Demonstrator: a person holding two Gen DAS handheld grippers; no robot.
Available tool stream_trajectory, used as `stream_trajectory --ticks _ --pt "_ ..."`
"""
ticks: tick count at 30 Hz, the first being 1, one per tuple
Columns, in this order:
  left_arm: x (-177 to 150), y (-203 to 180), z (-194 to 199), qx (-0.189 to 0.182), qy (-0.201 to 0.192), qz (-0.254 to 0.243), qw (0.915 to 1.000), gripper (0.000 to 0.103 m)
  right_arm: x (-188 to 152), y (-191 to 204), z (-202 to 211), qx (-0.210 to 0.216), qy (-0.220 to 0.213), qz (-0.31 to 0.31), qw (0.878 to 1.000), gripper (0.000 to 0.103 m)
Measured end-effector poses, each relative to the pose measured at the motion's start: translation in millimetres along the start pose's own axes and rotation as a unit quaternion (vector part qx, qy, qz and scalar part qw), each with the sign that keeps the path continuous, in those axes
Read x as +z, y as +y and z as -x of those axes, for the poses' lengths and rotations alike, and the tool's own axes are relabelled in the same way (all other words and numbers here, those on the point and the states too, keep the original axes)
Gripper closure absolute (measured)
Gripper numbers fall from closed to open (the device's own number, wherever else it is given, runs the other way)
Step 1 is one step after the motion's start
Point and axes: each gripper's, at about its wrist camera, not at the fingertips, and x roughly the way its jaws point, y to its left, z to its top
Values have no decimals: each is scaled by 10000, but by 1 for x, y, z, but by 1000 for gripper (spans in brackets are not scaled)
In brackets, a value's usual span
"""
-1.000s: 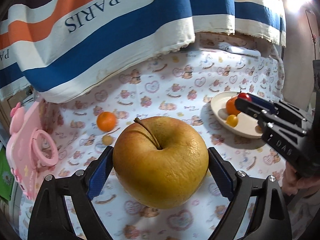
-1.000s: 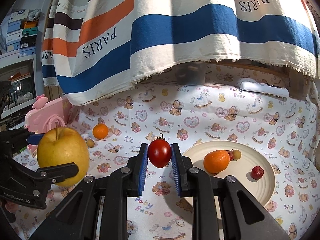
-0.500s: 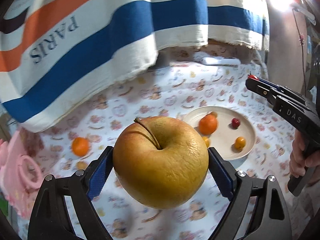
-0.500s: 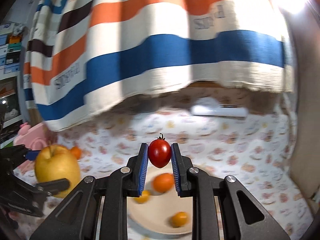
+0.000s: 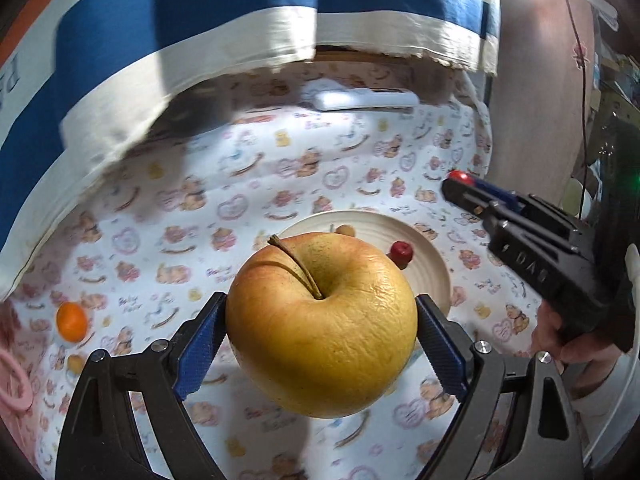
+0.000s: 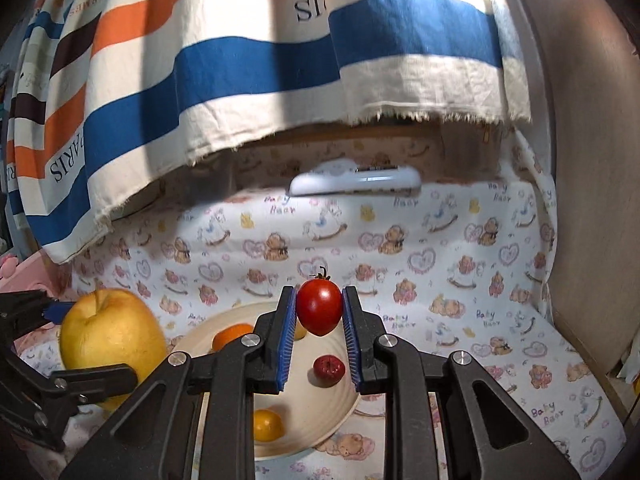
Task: Organize fruits
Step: 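Carry the yellow apple over the cream plate with the left tool while the right tool holds the tomato, then lower the apple onto the plate with the left tool while the right tool sets the tomato down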
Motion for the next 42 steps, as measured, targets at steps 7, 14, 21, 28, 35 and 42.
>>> stream_trajectory --ticks 7,14,21,28,35,42 --pt "4 -14 -24 -383 247 56 9989 13 -1 -1 0 53 43 -43 10000 81" --pt "3 -17 -45 -383 382 6 9985 13 -2 -2 -1 62 109 -58 9999 81" --pt "5 -20 -59 -330 451 -56 9984 13 -8 -2 -12 75 307 -18 9995 81" --pt "3 -22 -62 -204 307 -278 9989 13 -10 -2 -14 66 347 -23 9994 81" --pt "-3 -18 -63 -295 164 -278 9990 13 -12 -6 -18 1 423 -85 9991 81" --pt "-10 -16 -60 -333 -40 -296 9990 12 -15 -9 -25 27 659 -177 9977 81"
